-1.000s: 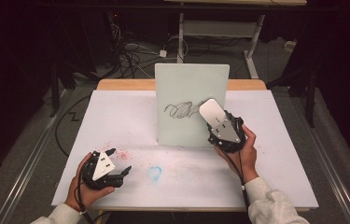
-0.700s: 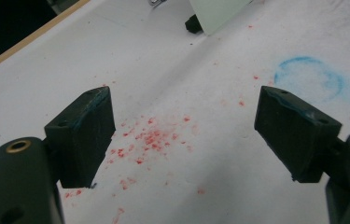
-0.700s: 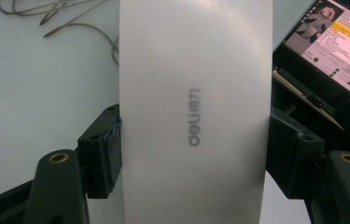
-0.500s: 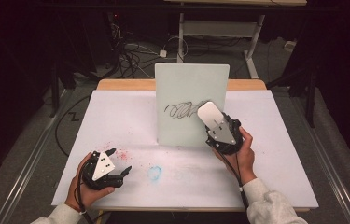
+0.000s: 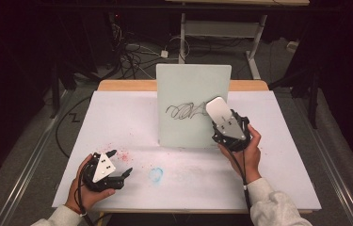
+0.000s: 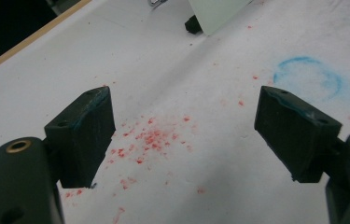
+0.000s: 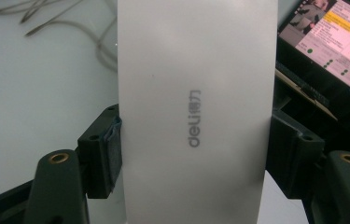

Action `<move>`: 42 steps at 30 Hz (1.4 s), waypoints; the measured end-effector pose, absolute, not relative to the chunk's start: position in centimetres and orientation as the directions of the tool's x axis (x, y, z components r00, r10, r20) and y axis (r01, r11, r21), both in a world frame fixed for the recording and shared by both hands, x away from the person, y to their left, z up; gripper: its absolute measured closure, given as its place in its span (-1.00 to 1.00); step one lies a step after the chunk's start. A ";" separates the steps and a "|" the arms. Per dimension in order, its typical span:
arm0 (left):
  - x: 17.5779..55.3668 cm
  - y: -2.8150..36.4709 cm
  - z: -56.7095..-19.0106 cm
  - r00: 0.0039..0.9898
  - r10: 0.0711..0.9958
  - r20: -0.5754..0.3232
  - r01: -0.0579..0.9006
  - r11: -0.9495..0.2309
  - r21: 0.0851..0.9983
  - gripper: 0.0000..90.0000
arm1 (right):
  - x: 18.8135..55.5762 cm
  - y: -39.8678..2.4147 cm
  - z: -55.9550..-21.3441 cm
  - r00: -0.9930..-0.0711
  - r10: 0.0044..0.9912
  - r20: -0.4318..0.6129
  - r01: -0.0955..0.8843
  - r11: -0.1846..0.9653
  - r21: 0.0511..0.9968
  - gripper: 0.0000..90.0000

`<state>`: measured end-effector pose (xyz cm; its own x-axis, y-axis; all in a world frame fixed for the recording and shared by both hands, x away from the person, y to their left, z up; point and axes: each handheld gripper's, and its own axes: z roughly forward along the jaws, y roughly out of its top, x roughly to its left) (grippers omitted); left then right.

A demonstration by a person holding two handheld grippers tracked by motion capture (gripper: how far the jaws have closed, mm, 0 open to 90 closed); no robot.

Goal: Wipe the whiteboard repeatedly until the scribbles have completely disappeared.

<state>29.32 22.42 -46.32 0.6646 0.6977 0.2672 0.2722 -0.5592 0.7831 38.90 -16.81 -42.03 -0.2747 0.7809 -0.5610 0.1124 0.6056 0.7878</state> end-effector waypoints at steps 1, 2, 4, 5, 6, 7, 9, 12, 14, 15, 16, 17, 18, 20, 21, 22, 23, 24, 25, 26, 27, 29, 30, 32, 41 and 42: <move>29.3 22.4 -46.3 0.665 0.698 0.266 0.273 -0.559 0.783 -0.57 | 38.7 -16.3 -42.5 -0.291 0.760 -0.580 0.108 0.629 0.770 -0.31; 29.4 22.4 -46.4 0.664 0.699 0.265 0.274 -0.558 0.783 -0.57 | 38.5 -15.9 -42.9 -0.310 0.745 -0.591 0.106 0.645 0.757 -0.31; 29.4 22.4 -46.4 0.666 0.698 0.264 0.276 -0.559 0.782 -0.57 | 38.2 -15.0 -43.9 -0.332 0.712 -0.618 0.098 0.678 0.728 -0.31; 29.4 22.3 -46.4 0.667 0.697 0.264 0.276 -0.560 0.781 -0.57 | 38.1 -14.6 -44.3 -0.343 0.703 -0.623 0.097 0.686 0.721 -0.31; 29.4 22.3 -46.4 0.668 0.696 0.264 0.275 -0.561 0.781 -0.57 | 38.0 -14.3 -44.7 -0.351 0.698 -0.624 0.094 0.690 0.718 -0.31; 29.4 22.3 -46.4 0.668 0.695 0.264 0.275 -0.561 0.781 -0.57 | 37.9 -14.2 -44.8 -0.358 0.692 -0.627 0.093 0.694 0.714 -0.31; 29.4 22.4 -46.4 0.667 0.696 0.264 0.276 -0.560 0.781 -0.57 | 37.9 -14.1 -44.9 -0.365 0.690 -0.625 0.093 0.695 0.713 -0.31; 29.4 22.4 -46.4 0.667 0.696 0.266 0.275 -0.562 0.780 -0.57 | 38.1 -14.3 -44.5 -0.388 0.688 -0.613 0.099 0.692 0.715 -0.31; 29.3 22.4 -46.3 0.667 0.696 0.267 0.272 -0.561 0.782 -0.57 | 38.3 -14.7 -43.9 -0.367 0.694 -0.619 0.094 0.690 0.718 -0.31; 29.3 22.4 -46.3 0.665 0.698 0.266 0.273 -0.558 0.784 -0.57 | 38.4 -15.1 -43.4 -0.355 0.713 -0.605 0.097 0.671 0.735 -0.31; 29.3 22.5 -46.3 0.664 0.699 0.265 0.272 -0.556 0.785 -0.57 | 38.6 -15.5 -43.1 -0.341 0.728 -0.595 0.100 0.657 0.747 -0.31; 29.3 22.5 -46.3 0.663 0.700 0.264 0.273 -0.555 0.786 -0.57 | 38.7 -15.8 -42.7 -0.322 0.741 -0.590 0.104 0.647 0.756 -0.31; 29.3 22.5 -46.3 0.662 0.701 0.264 0.274 -0.555 0.785 -0.57 | 38.8 -16.1 -42.4 -0.308 0.752 -0.583 0.108 0.637 0.763 -0.31; 29.3 22.5 -46.3 0.662 0.702 0.263 0.276 -0.554 0.785 -0.57 | 39.1 -16.9 -41.8 -0.281 0.781 -0.557 0.116 0.604 0.789 -0.31; 29.3 22.5 -46.3 0.662 0.702 0.263 0.275 -0.554 0.785 -0.57 | 39.2 -17.2 -41.4 -0.266 0.795 -0.545 0.118 0.588 0.800 -0.31; 29.3 22.5 -46.3 0.663 0.701 0.263 0.275 -0.554 0.786 -0.57 | 39.3 -17.6 -41.0 -0.252 0.810 -0.530 0.124 0.570 0.812 -0.31; 29.3 22.5 -46.3 0.664 0.700 0.264 0.276 -0.557 0.783 -0.57 | 39.4 -17.7 -40.8 -0.248 0.816 -0.523 0.127 0.562 0.817 -0.31; 29.4 22.4 -46.3 0.664 0.699 0.264 0.277 -0.558 0.782 -0.57 | 39.4 -17.7 -40.6 -0.239 0.821 -0.519 0.126 0.556 0.822 -0.31; 29.4 22.4 -46.4 0.665 0.699 0.263 0.278 -0.558 0.782 -0.57 | 39.4 -17.5 -40.4 -0.232 0.821 -0.522 0.125 0.557 0.821 -0.31; 29.4 22.3 -46.4 0.665 0.700 0.261 0.278 -0.557 0.783 -0.57 | 39.4 -17.3 -40.4 -0.229 0.820 -0.524 0.125 0.559 0.820 -0.31; 29.4 22.3 -46.4 0.666 0.699 0.262 0.279 -0.558 0.782 -0.57 | 39.4 -16.8 -40.4 -0.232 0.815 -0.530 0.122 0.565 0.816 -0.31; 29.4 22.3 -46.4 0.666 0.698 0.262 0.276 -0.557 0.783 -0.57 | 39.4 -15.8 -40.7 -0.248 0.807 -0.535 0.115 0.573 0.811 -0.31; 29.4 22.3 -46.4 0.666 0.699 0.261 0.276 -0.556 0.784 -0.57 | 39.3 -14.9 -41.0 -0.258 0.795 -0.549 0.107 0.588 0.802 -0.31; 29.4 22.3 -46.4 0.666 0.699 0.260 0.277 -0.556 0.784 -0.57 | 39.2 -13.5 -41.6 -0.282 0.780 -0.559 0.097 0.602 0.792 -0.31; 29.3 22.6 -46.3 0.667 0.699 0.258 0.273 -0.551 0.788 -0.57 | 38.2 -8.7 -44.9 -0.372 0.684 -0.627 0.068 0.694 0.717 -0.31; 29.3 22.6 -46.3 0.666 0.700 0.259 0.272 -0.551 0.789 -0.57 | 38.1 -8.6 -44.9 -0.372 0.684 -0.628 0.069 0.695 0.716 -0.31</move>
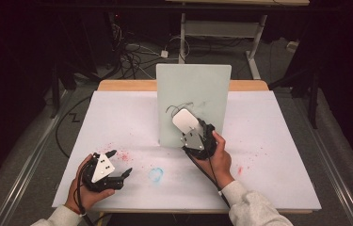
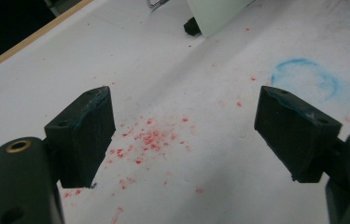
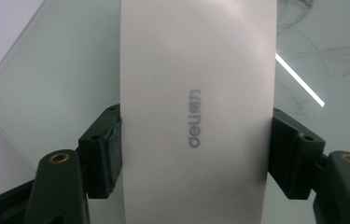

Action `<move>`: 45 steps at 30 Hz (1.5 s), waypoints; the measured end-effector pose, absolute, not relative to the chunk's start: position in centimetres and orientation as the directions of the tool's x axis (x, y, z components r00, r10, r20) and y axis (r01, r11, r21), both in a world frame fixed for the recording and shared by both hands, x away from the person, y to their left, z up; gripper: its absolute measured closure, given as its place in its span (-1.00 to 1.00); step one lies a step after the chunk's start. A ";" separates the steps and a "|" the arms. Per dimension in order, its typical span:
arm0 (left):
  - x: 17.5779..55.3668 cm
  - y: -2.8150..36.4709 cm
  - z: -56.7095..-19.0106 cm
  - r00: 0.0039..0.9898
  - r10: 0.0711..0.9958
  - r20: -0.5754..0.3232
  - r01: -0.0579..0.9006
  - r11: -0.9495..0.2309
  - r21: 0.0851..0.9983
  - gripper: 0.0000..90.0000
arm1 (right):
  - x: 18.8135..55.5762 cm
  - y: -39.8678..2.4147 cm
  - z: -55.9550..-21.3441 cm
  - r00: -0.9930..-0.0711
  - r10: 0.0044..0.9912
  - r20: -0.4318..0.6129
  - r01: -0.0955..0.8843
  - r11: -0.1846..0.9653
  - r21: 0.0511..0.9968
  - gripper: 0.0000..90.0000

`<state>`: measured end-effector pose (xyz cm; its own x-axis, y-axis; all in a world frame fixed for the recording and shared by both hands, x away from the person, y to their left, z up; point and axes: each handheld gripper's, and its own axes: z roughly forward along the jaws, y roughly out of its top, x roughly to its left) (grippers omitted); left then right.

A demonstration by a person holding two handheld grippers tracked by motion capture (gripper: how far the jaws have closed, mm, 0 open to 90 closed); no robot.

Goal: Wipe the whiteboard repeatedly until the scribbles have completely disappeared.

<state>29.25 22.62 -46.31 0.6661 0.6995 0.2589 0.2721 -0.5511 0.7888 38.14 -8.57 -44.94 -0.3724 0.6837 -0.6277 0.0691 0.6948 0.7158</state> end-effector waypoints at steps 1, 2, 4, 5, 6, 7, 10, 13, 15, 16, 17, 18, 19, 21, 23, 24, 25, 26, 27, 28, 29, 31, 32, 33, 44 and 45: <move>29.2 22.6 -46.3 0.665 0.700 0.259 0.272 -0.550 0.790 -0.57 | 38.1 -8.6 -44.9 -0.374 0.681 -0.629 0.070 0.697 0.714 -0.31; 29.2 22.7 -46.3 0.666 0.700 0.258 0.271 -0.549 0.791 -0.57 | 38.2 -8.8 -44.7 -0.387 0.681 -0.622 0.070 0.695 0.716 -0.31; 29.2 22.7 -46.2 0.665 0.700 0.261 0.270 -0.551 0.790 -0.57 | 38.3 -9.3 -44.2 -0.378 0.691 -0.617 0.071 0.686 0.724 -0.31; 29.2 22.7 -46.2 0.665 0.700 0.260 0.270 -0.550 0.790 -0.57 | 38.5 -9.8 -43.8 -0.361 0.704 -0.612 0.075 0.676 0.733 -0.31; 29.2 22.7 -46.2 0.665 0.700 0.260 0.270 -0.550 0.790 -0.57 | 38.7 -10.5 -43.2 -0.357 0.720 -0.595 0.078 0.658 0.749 -0.31; 29.2 22.8 -46.2 0.665 0.700 0.260 0.270 -0.550 0.790 -0.57 | 38.8 -11.1 -42.7 -0.346 0.739 -0.578 0.083 0.637 0.766 -0.31; 29.2 22.8 -46.2 0.663 0.703 0.258 0.272 -0.547 0.792 -0.57 | 39.3 -13.0 -41.4 -0.286 0.787 -0.546 0.100 0.592 0.800 -0.31; 29.1 22.8 -46.2 0.662 0.703 0.261 0.270 -0.549 0.791 -0.57 | 39.5 -14.1 -40.7 -0.248 0.813 -0.527 0.112 0.564 0.818 -0.31; 29.1 22.8 -46.1 0.662 0.703 0.262 0.269 -0.548 0.792 -0.57 | 39.5 -14.3 -40.6 -0.230 0.820 -0.524 0.118 0.558 0.821 -0.31; 29.1 22.7 -46.2 0.663 0.702 0.261 0.269 -0.548 0.792 -0.57 | 39.5 -14.2 -40.7 -0.227 0.823 -0.521 0.119 0.555 0.824 -0.31; 29.1 22.7 -46.2 0.664 0.700 0.262 0.269 -0.551 0.790 -0.57 | 39.5 -14.1 -40.8 -0.223 0.824 -0.520 0.119 0.553 0.825 -0.31; 29.2 22.6 -46.2 0.666 0.698 0.263 0.270 -0.553 0.788 -0.57 | 39.4 -13.9 -40.9 -0.230 0.826 -0.514 0.120 0.549 0.827 -0.31; 29.2 22.6 -46.3 0.666 0.699 0.260 0.270 -0.551 0.790 -0.57 | 39.3 -13.5 -41.3 -0.238 0.821 -0.519 0.119 0.556 0.823 -0.31; 29.2 22.5 -46.3 0.668 0.697 0.260 0.269 -0.552 0.789 -0.57 | 39.1 -12.7 -41.9 -0.255 0.798 -0.546 0.112 0.586 0.803 -0.31; 29.2 22.5 -46.3 0.670 0.695 0.261 0.268 -0.553 0.789 -0.57 | 38.9 -11.8 -42.7 -0.287 0.775 -0.563 0.104 0.609 0.786 -0.31; 29.2 22.5 -46.3 0.671 0.694 0.261 0.266 -0.554 0.789 -0.57 | 38.7 -11.3 -43.1 -0.302 0.763 -0.571 0.102 0.621 0.777 -0.31; 29.2 22.5 -46.3 0.673 0.693 0.260 0.265 -0.553 0.790 -0.57 | 38.6 -10.7 -43.6 -0.328 0.742 -0.585 0.098 0.642 0.760 -0.31; 29.2 22.5 -46.2 0.674 0.692 0.260 0.263 -0.553 0.790 -0.57 | 38.5 -10.3 -43.9 -0.344 0.731 -0.589 0.096 0.651 0.753 -0.31; 29.2 22.4 -46.2 0.673 0.692 0.261 0.262 -0.553 0.791 -0.57 | 38.3 -9.8 -44.4 -0.363 0.712 -0.601 0.094 0.669 0.737 -0.31; 29.2 22.5 -46.2 0.675 0.691 0.260 0.261 -0.553 0.791 -0.57 | 38.2 -9.4 -44.7 -0.367 0.702 -0.610 0.091 0.680 0.727 -0.31; 29.2 22.5 -46.2 0.675 0.690 0.259 0.261 -0.552 0.792 -0.57 | 38.1 -9.1 -45.0 -0.368 0.689 -0.625 0.087 0.694 0.715 -0.31; 29.2 22.6 -46.2 0.674 0.692 0.258 0.262 -0.551 0.792 -0.57 | 38.0 -8.8 -45.3 -0.364 0.678 -0.638 0.082 0.706 0.704 -0.31; 29.2 22.6 -46.3 0.674 0.693 0.257 0.263 -0.551 0.792 -0.57 | 38.0 -8.9 -45.2 -0.370 0.677 -0.636 0.081 0.706 0.704 -0.31; 29.2 22.6 -46.3 0.674 0.692 0.257 0.264 -0.551 0.791 -0.57 | 38.1 -8.9 -45.2 -0.375 0.675 -0.635 0.080 0.706 0.704 -0.31; 29.1 22.6 -46.3 0.672 0.692 0.261 0.269 -0.558 0.785 -0.57 | 39.2 -12.4 -41.7 -0.275 0.775 -0.570 0.097 0.612 0.785 -0.31; 29.1 22.6 -46.3 0.672 0.693 0.261 0.268 -0.557 0.786 -0.57 | 39.4 -13.0 -41.2 -0.256 0.790 -0.557 0.103 0.595 0.797 -0.31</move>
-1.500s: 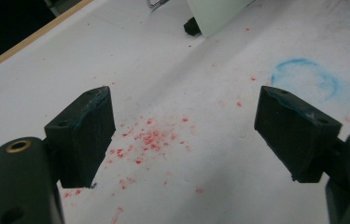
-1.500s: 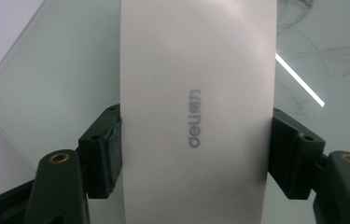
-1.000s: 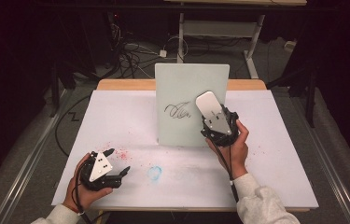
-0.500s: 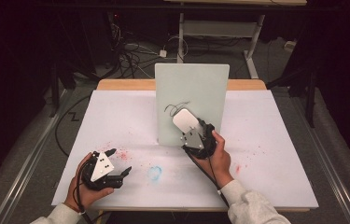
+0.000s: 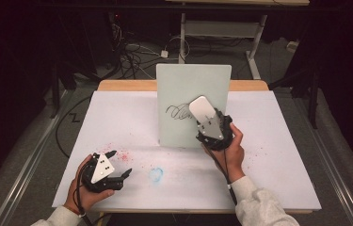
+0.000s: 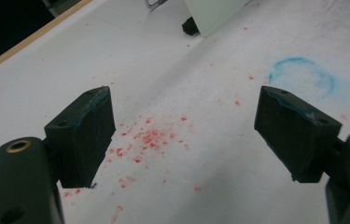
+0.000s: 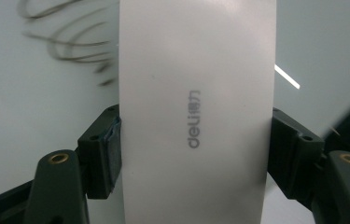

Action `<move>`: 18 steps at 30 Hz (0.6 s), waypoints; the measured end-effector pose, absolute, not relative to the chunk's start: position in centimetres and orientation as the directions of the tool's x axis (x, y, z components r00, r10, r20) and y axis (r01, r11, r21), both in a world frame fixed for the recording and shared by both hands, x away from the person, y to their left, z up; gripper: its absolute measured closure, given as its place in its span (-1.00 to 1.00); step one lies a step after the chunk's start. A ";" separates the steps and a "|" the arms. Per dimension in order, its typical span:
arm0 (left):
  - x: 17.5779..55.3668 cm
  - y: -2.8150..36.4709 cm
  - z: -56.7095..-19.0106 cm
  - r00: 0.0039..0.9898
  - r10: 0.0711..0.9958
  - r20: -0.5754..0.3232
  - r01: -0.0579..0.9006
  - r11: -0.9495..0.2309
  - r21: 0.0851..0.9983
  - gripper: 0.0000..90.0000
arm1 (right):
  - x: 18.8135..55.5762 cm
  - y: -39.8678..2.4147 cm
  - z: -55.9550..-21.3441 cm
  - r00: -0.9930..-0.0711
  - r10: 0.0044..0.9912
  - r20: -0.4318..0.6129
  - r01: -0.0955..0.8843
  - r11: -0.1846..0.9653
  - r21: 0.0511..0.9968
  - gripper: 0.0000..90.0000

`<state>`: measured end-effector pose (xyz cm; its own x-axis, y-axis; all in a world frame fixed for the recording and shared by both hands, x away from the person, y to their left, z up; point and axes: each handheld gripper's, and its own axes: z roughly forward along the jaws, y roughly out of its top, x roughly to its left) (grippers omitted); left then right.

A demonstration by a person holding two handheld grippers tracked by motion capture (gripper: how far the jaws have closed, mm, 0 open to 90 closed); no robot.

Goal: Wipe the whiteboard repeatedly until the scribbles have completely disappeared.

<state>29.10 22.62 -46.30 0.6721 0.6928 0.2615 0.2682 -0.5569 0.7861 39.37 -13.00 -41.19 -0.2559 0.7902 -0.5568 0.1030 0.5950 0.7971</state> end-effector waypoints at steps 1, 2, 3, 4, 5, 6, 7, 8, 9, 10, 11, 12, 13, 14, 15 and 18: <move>29.1 22.6 -46.3 0.671 0.693 0.263 0.267 -0.556 0.787 -0.57 | 39.5 -13.4 -40.9 -0.248 0.799 -0.548 0.107 0.585 0.804 -0.31; 29.1 22.6 -46.3 0.670 0.694 0.262 0.266 -0.555 0.788 -0.57 | 39.6 -13.9 -40.5 -0.234 0.811 -0.536 0.113 0.570 0.814 -0.31; 29.1 22.7 -46.3 0.669 0.696 0.261 0.268 -0.553 0.789 -0.57 | 39.7 -14.4 -40.2 -0.220 0.825 -0.520 0.118 0.552 0.825 -0.31; 29.1 22.7 -46.3 0.668 0.697 0.261 0.269 -0.554 0.788 -0.57 | 39.8 -15.0 -39.9 -0.217 0.839 -0.499 0.122 0.531 0.838 -0.31; 29.1 22.7 -46.3 0.669 0.696 0.261 0.270 -0.554 0.788 -0.57 | 39.8 -15.2 -39.7 -0.216 0.844 -0.491 0.124 0.522 0.844 -0.31; 29.1 22.6 -46.3 0.669 0.696 0.261 0.270 -0.555 0.787 -0.57 | 39.8 -15.4 -39.7 -0.211 0.846 -0.490 0.126 0.521 0.844 -0.31; 29.1 22.6 -46.3 0.670 0.694 0.263 0.269 -0.558 0.785 -0.57 | 39.8 -15.4 -39.7 -0.210 0.848 -0.487 0.127 0.517 0.846 -0.31; 29.2 22.5 -46.3 0.672 0.692 0.265 0.268 -0.560 0.784 -0.57 | 39.8 -15.4 -39.8 -0.207 0.850 -0.485 0.125 0.515 0.848 -0.31; 29.2 22.5 -46.3 0.673 0.690 0.266 0.267 -0.562 0.783 -0.57 | 39.8 -15.3 -39.8 -0.204 0.853 -0.480 0.127 0.510 0.851 -0.31; 29.1 22.5 -46.3 0.673 0.690 0.267 0.267 -0.563 0.782 -0.57 | 39.8 -15.3 -39.9 -0.205 0.856 -0.475 0.130 0.505 0.854 -0.31; 29.2 22.5 -46.3 0.673 0.690 0.266 0.267 -0.563 0.782 -0.57 | 39.7 -15.2 -40.0 -0.206 0.858 -0.471 0.131 0.501 0.855 -0.31; 29.2 22.5 -46.3 0.673 0.690 0.266 0.268 -0.562 0.782 -0.57 | 39.7 -15.1 -40.1 -0.206 0.857 -0.471 0.132 0.502 0.855 -0.31; 29.2 22.5 -46.3 0.673 0.690 0.266 0.268 -0.563 0.782 -0.57 | 39.7 -15.0 -40.2 -0.206 0.856 -0.474 0.131 0.504 0.854 -0.31; 29.2 22.5 -46.3 0.674 0.689 0.266 0.268 -0.563 0.782 -0.57 | 39.6 -14.8 -40.4 -0.207 0.855 -0.476 0.132 0.507 0.852 -0.31; 29.2 22.4 -46.3 0.675 0.688 0.266 0.267 -0.564 0.782 -0.57 | 39.6 -14.6 -40.5 -0.209 0.854 -0.477 0.131 0.507 0.852 -0.31; 29.2 22.4 -46.3 0.677 0.686 0.266 0.265 -0.565 0.781 -0.57 | 39.5 -14.1 -40.9 -0.215 0.845 -0.490 0.127 0.522 0.844 -0.31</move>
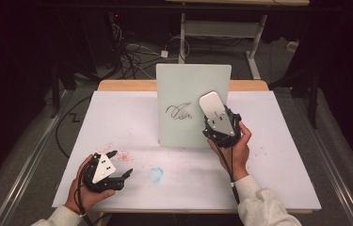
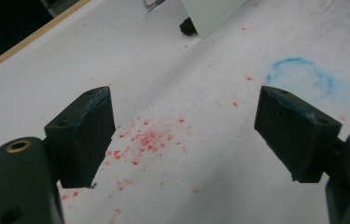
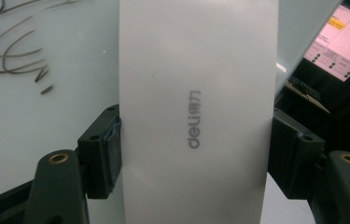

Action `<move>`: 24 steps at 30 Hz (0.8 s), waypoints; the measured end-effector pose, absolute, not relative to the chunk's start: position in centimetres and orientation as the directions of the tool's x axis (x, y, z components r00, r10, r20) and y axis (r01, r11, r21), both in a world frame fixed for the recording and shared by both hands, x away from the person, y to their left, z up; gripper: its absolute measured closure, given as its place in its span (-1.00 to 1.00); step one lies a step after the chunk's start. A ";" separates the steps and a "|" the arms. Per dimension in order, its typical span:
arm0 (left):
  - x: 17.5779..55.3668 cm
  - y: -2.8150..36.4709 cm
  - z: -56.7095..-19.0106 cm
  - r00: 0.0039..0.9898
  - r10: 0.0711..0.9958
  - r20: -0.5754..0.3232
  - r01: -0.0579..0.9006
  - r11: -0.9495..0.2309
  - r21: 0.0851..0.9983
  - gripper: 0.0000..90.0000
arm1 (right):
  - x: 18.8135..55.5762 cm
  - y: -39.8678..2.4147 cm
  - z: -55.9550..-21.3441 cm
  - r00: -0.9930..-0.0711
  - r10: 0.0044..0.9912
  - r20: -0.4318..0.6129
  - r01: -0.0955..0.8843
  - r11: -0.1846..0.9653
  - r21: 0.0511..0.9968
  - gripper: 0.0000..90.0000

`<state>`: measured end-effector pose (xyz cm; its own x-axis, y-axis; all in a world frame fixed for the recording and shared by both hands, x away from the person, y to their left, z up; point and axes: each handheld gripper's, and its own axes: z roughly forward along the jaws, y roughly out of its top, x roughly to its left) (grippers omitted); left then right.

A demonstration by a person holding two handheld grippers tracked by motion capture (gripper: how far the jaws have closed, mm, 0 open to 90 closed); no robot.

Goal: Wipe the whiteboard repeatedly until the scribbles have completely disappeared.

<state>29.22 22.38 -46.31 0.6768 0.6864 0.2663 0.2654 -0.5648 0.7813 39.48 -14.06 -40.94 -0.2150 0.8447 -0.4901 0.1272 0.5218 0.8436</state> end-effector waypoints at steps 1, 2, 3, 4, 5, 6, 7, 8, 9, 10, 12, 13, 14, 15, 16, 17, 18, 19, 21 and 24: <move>29.2 22.4 -46.3 0.677 0.686 0.266 0.265 -0.565 0.781 -0.57 | 39.4 -13.8 -41.1 -0.217 0.842 -0.494 0.127 0.526 0.841 -0.31; 29.3 22.3 -46.3 0.678 0.686 0.266 0.266 -0.565 0.781 -0.57 | 39.4 -13.6 -41.3 -0.219 0.837 -0.501 0.125 0.534 0.837 -0.31; 29.3 22.3 -46.3 0.679 0.684 0.266 0.266 -0.567 0.779 -0.57 | 39.3 -13.3 -41.5 -0.221 0.832 -0.508 0.123 0.541 0.832 -0.31; 29.3 22.3 -46.3 0.680 0.683 0.266 0.266 -0.568 0.779 -0.57 | 39.2 -12.8 -41.9 -0.229 0.827 -0.513 0.122 0.547 0.828 -0.31; 29.3 22.2 -46.4 0.680 0.684 0.265 0.265 -0.566 0.781 -0.57 | 39.1 -12.4 -42.2 -0.236 0.817 -0.526 0.119 0.561 0.819 -0.31; 29.3 22.2 -46.3 0.681 0.682 0.266 0.263 -0.567 0.781 -0.57 | 39.0 -11.9 -42.6 -0.242 0.806 -0.540 0.116 0.577 0.809 -0.31; 29.3 22.2 -46.3 0.681 0.682 0.267 0.262 -0.568 0.780 -0.57 | 38.9 -11.5 -42.9 -0.250 0.800 -0.546 0.114 0.584 0.804 -0.31; 29.3 22.2 -46.3 0.682 0.681 0.266 0.261 -0.566 0.782 -0.57 | 38.8 -11.1 -43.2 -0.262 0.790 -0.555 0.111 0.596 0.796 -0.31; 29.3 22.1 -46.3 0.682 0.681 0.266 0.260 -0.566 0.782 -0.57 | 38.6 -10.4 -43.7 -0.277 0.777 -0.565 0.110 0.610 0.784 -0.31; 29.3 22.1 -46.3 0.683 0.681 0.266 0.260 -0.566 0.782 -0.57 | 38.5 -9.9 -44.0 -0.291 0.764 -0.576 0.108 0.625 0.773 -0.31; 29.3 22.2 -46.3 0.683 0.681 0.264 0.260 -0.564 0.784 -0.57 | 38.4 -8.9 -44.4 -0.308 0.745 -0.592 0.101 0.644 0.758 -0.31; 29.3 22.2 -46.3 0.683 0.681 0.264 0.259 -0.564 0.784 -0.57 | 38.3 -8.5 -44.6 -0.314 0.738 -0.597 0.097 0.651 0.753 -0.31; 29.3 22.2 -46.3 0.684 0.680 0.264 0.258 -0.564 0.784 -0.57 | 38.3 -8.2 -44.7 -0.317 0.732 -0.603 0.096 0.657 0.748 -0.31; 29.3 22.2 -46.3 0.684 0.680 0.264 0.258 -0.564 0.784 -0.57 | 38.4 -7.7 -44.7 -0.325 0.726 -0.606 0.092 0.662 0.744 -0.31; 29.3 22.2 -46.3 0.685 0.680 0.263 0.258 -0.563 0.785 -0.57 | 38.4 -7.5 -44.7 -0.330 0.726 -0.603 0.092 0.661 0.745 -0.31; 29.3 22.2 -46.2 0.685 0.680 0.262 0.258 -0.562 0.786 -0.57 | 38.4 -7.1 -44.6 -0.335 0.722 -0.606 0.093 0.665 0.741 -0.31; 29.3 22.2 -46.2 0.684 0.681 0.261 0.258 -0.561 0.786 -0.57 | 38.5 -6.7 -44.6 -0.337 0.720 -0.607 0.098 0.668 0.738 -0.32; 29.3 22.3 -46.2 0.684 0.681 0.261 0.259 -0.561 0.786 -0.57 | 38.6 -6.5 -44.6 -0.338 0.721 -0.605 0.100 0.666 0.739 -0.32; 29.3 22.3 -46.2 0.685 0.679 0.262 0.257 -0.563 0.786 -0.57 | 38.6 -6.0 -44.4 -0.342 0.714 -0.611 0.095 0.673 0.734 -0.32; 29.3 22.3 -46.3 0.687 0.678 0.260 0.260 -0.564 0.783 -0.57 | 38.6 -5.0 -44.4 -0.354 0.682 -0.640 0.079 0.703 0.706 -0.32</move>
